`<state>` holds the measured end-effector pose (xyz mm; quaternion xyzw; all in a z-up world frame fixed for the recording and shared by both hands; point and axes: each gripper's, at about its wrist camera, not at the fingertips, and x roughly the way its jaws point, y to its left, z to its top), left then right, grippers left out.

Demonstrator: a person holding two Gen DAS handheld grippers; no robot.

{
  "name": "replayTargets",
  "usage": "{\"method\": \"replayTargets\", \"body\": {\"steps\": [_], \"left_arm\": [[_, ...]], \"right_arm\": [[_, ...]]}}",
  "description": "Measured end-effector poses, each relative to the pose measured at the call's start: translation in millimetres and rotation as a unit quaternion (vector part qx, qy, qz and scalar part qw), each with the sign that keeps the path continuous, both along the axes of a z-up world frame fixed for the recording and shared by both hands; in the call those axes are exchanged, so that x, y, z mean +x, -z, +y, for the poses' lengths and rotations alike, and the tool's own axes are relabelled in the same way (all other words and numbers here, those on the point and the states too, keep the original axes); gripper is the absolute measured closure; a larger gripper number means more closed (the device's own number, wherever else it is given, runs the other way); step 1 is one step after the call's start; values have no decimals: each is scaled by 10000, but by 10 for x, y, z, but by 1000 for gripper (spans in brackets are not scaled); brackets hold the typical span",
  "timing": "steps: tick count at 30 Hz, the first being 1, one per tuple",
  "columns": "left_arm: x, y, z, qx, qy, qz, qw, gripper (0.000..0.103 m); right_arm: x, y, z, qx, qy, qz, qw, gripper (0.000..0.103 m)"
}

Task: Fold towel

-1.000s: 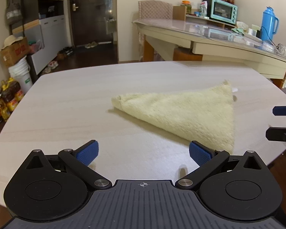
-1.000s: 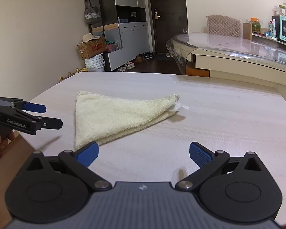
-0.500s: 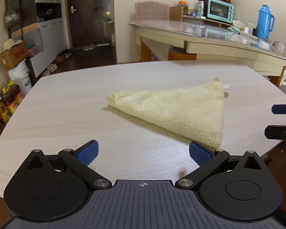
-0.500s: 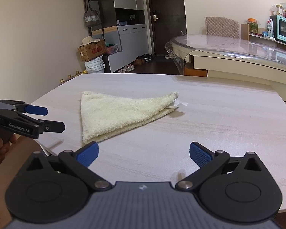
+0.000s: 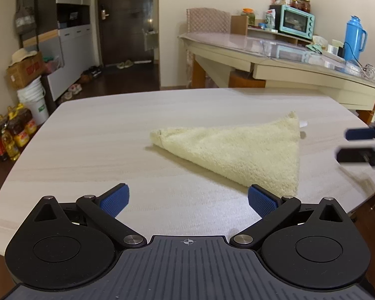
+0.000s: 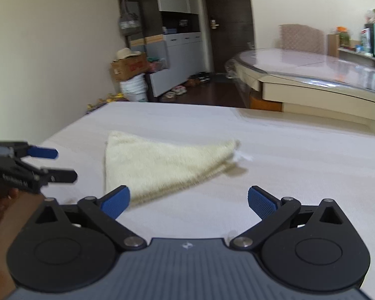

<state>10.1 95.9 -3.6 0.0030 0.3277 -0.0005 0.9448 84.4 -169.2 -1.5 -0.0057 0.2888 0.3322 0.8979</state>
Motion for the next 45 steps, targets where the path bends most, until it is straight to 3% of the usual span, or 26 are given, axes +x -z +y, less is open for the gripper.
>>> {"method": "replayTargets", "body": {"steps": [4,8,13,14,15,18,21,26,30,35,41,45], "left_arm": [[38,0,2,46,15,8,10000,0],[107,12,32,38,-8,39,10000,0],[198,5,111,24,-81,32,10000,0],[213,2,133,16,-103,22,9999,0],[228,0,157,5,-135,6,9999,0],[263,-8,254,-14,-230,-28,9997,0],[267,-11,372,-5,-388,-72,9992,0],[198,-55,698,32,-802,-133,9967,0],[159,-97,928,89,-1023,-154,9946,0],[217,-127,1060,177,-888,-125,9958,0],[375,-47,967,347,-394,-31,9986,0],[471,11,890,535,0,24,9986,0]], "right_arm": [[356,-18,67,82,0,67,9999,25],[736,96,127,109,60,359,9993,45],[972,282,164,67,238,598,9979,48],[988,302,159,102,264,602,9978,57],[984,314,141,121,290,541,9980,77],[890,233,150,69,274,143,9995,92],[751,88,204,-6,119,-231,9997,92],[248,-245,465,645,-1183,-124,9908,93],[-260,-246,868,436,-2280,-28,9727,93],[-676,-58,1261,65,-3210,185,9469,93],[-745,91,1351,-275,-3511,298,9355,85],[-638,-123,1125,57,-3282,79,9446,75]]}}
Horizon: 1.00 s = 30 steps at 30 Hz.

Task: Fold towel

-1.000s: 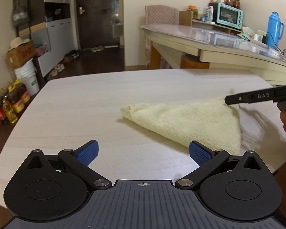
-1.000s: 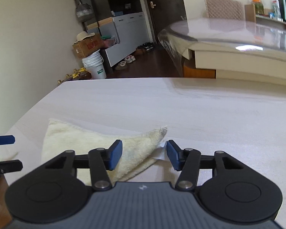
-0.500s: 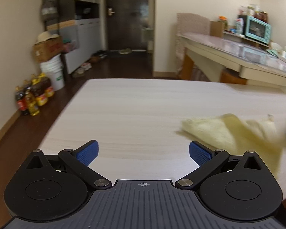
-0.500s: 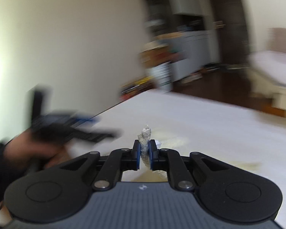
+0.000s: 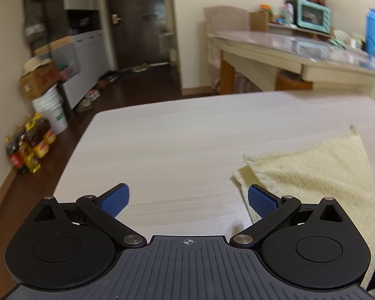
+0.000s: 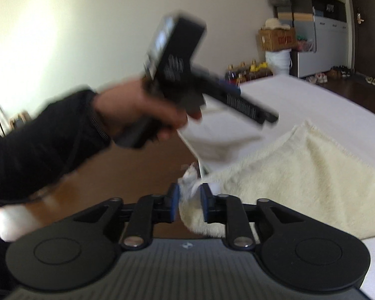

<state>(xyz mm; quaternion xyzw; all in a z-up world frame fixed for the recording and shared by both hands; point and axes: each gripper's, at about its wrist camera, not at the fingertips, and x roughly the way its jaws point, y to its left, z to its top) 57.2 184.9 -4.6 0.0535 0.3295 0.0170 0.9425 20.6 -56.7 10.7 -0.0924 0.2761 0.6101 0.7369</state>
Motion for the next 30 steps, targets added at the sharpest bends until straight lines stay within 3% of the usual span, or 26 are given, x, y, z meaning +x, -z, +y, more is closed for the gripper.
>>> {"method": "replayTargets", "body": {"steps": [3,6,9,14,16,17,19,22,24,30], "left_arm": [[66,28,-39,134,245,47,9996,0],[144,125,-105,250,478,69,9985,0],[159,137,-141,270,713,29,9971,0],[213,126,-162,7,1226,116,9924,5],[257,141,-161,-83,1383,220,9901,19],[280,148,-160,-129,1462,272,9888,31],[329,161,-160,-208,1611,364,9860,31],[400,164,-167,-251,1792,401,9827,40],[402,164,-179,-343,1910,438,9800,56],[402,176,-277,-504,1935,520,9784,87]], "right_arm": [[265,-106,-123,16,569,-272,9980,58],[643,-79,-113,-292,1058,-488,9928,57],[921,33,-24,-628,1191,-567,9893,58],[1182,168,-66,-952,1601,-598,9807,55],[1202,171,-195,-804,1854,-490,9781,48],[1212,174,-285,-754,2025,-478,9752,45],[1218,189,-408,-702,2223,-445,9714,43],[1322,227,-542,-705,2535,-428,9638,41],[1389,259,-643,-680,2723,-388,9590,38],[1536,327,-834,-506,3042,-69,9512,36]]}}
